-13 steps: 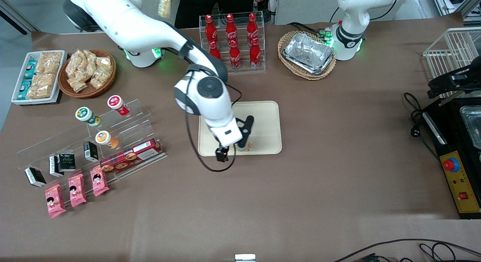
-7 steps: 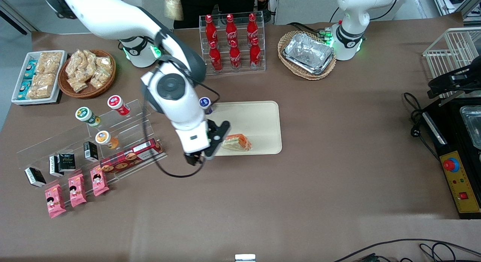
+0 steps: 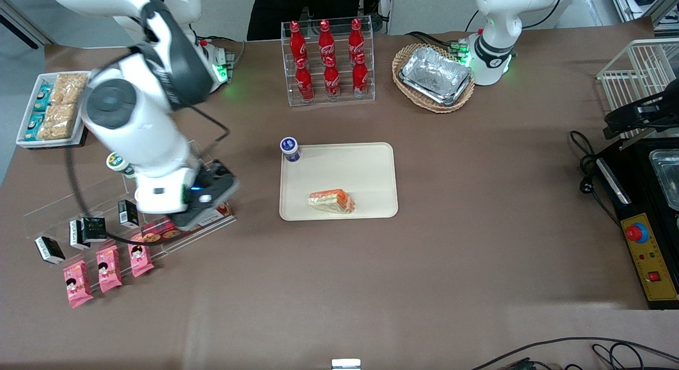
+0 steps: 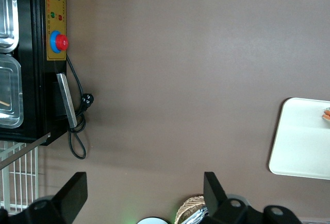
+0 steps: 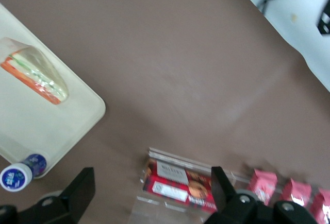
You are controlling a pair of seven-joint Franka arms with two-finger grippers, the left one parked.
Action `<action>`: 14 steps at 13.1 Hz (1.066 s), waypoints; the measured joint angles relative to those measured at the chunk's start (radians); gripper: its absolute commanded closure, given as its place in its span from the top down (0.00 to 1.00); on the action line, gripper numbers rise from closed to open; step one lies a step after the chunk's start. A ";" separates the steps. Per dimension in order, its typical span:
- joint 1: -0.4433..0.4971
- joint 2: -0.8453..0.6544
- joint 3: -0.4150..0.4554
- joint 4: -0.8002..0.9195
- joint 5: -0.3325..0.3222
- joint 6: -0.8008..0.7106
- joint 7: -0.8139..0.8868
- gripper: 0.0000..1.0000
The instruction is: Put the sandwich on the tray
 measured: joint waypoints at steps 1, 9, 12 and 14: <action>0.001 -0.022 -0.038 0.000 0.014 -0.020 0.000 1.00; 0.001 -0.160 -0.436 -0.002 0.198 -0.167 0.012 1.00; 0.000 -0.179 -0.486 -0.002 0.182 -0.183 0.103 1.00; 0.000 -0.182 -0.489 -0.002 0.162 -0.183 0.129 1.00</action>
